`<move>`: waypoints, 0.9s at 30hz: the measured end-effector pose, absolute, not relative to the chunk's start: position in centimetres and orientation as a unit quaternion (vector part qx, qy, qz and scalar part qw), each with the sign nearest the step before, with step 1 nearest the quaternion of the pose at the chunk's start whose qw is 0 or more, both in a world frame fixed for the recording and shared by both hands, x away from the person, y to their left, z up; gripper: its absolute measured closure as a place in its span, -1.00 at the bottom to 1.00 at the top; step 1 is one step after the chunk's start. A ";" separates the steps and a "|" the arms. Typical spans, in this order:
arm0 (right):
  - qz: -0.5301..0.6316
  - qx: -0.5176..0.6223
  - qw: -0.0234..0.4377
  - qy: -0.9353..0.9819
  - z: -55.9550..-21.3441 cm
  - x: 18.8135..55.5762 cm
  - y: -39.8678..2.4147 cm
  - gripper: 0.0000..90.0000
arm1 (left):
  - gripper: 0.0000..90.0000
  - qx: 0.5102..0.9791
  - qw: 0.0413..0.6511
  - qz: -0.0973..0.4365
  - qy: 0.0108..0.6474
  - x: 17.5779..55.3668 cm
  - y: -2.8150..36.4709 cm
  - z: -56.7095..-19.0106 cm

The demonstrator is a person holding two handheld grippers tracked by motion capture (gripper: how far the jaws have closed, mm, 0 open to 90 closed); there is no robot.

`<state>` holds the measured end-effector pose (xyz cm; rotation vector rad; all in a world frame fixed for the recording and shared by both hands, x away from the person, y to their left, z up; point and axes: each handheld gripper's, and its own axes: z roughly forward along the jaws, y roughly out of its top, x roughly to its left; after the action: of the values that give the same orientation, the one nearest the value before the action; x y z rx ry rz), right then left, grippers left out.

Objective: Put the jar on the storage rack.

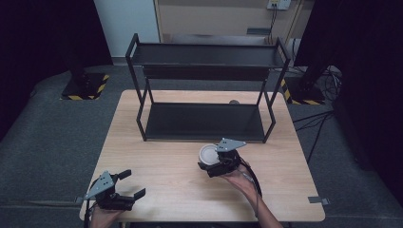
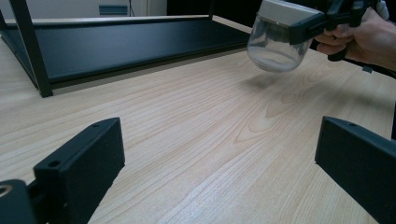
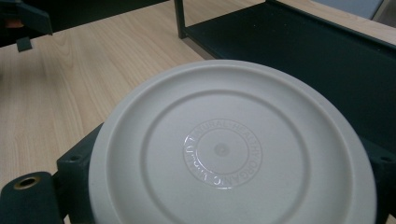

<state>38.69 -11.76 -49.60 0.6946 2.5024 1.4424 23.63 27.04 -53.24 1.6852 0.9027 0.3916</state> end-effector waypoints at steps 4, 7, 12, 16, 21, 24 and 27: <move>0.484 0.237 0.090 0.838 -49.2 39.2 -11.7 -0.78 | -1.00 0.715 0.561 0.166 0.383 23.6 27.0 -53.2; 0.484 0.238 0.093 0.837 -48.9 39.5 -11.6 -0.78 | -1.00 0.715 0.561 0.166 0.383 23.6 27.0 -53.2; 0.481 0.239 0.101 0.838 -48.3 40.2 -11.4 -0.78 | -1.00 0.715 0.561 0.166 0.383 23.6 27.0 -53.2; 0.480 0.244 0.105 0.836 -48.0 40.7 -11.3 -0.78 | -1.00 0.715 0.561 0.166 0.383 23.6 27.1 -53.2; 0.479 0.250 0.110 0.834 -47.9 41.3 -11.4 -0.78 | -1.00 0.715 0.561 0.166 0.383 23.6 27.1 -53.2; 0.479 0.258 0.114 0.831 -47.8 41.9 -11.5 -0.78 | -0.99 0.715 0.561 0.166 0.383 23.6 27.1 -53.3; 0.479 0.262 0.116 0.829 -47.7 42.2 -11.5 -0.78 | -0.99 0.715 0.561 0.166 0.383 23.6 27.1 -53.3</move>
<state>42.20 -11.53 -47.75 0.7682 2.4288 1.4034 23.64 27.05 -53.25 1.6846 0.9027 0.3902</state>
